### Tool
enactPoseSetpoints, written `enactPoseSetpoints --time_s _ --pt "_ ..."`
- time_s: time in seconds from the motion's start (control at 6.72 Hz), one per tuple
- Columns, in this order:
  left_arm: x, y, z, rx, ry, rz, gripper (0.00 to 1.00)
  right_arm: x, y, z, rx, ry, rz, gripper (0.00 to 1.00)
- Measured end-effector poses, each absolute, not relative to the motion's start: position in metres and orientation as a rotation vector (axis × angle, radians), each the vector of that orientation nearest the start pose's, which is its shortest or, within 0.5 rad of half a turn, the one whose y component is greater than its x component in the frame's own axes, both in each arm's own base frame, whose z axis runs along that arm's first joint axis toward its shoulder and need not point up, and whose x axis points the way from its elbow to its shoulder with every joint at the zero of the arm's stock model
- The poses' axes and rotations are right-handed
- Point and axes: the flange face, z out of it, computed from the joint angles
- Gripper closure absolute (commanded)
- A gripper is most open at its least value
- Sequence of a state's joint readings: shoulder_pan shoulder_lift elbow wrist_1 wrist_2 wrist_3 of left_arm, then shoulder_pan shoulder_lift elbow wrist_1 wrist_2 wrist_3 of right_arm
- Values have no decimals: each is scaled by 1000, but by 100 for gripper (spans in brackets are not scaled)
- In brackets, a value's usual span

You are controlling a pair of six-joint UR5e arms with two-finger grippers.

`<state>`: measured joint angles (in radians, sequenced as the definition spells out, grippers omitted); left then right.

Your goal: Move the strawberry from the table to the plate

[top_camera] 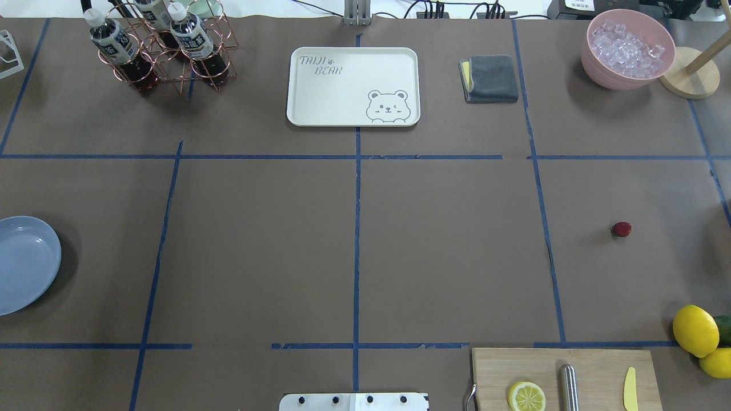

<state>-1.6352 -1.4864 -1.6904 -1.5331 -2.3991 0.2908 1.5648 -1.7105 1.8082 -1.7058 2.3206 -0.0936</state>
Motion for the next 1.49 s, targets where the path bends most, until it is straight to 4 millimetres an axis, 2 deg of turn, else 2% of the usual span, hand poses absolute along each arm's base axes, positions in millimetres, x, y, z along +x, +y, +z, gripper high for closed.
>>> enactPoseSetpoints --time_s 0.45,0.89,1.04,1.49 --pt "-89 -450 640 147 821 210 0 63 -430 613 16 -750 -90 0" --pt "-87 -456 631 189 813 239 0 59 -446 572 160 -745 -153 0" --pt "-86 -462 623 243 806 267 0 55 -453 566 241 -740 -191 0" --pt "-86 -473 594 543 746 395 0 47 -468 581 262 -811 -166 0"
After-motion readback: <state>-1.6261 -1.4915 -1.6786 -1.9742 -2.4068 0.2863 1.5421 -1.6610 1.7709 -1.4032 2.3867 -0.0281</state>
